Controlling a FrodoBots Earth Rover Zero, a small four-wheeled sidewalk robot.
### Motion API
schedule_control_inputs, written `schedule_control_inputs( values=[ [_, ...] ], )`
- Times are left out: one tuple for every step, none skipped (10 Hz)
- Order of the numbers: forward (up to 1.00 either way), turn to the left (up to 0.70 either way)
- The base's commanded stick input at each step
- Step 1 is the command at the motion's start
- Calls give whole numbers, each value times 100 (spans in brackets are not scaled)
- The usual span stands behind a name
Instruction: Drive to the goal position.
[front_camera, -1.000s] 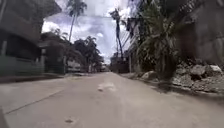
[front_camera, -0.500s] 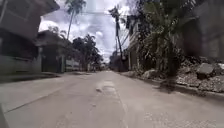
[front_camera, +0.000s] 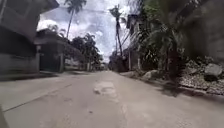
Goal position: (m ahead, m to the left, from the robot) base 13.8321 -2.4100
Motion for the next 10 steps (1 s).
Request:
schedule_control_inputs(
  values=[
    [50, -10],
    [50, -10],
    [50, -10],
    [50, -10],
    [50, -10],
    [50, -10],
    [50, -10],
    [50, -10],
    [50, -10],
    [50, -10]
  ],
)
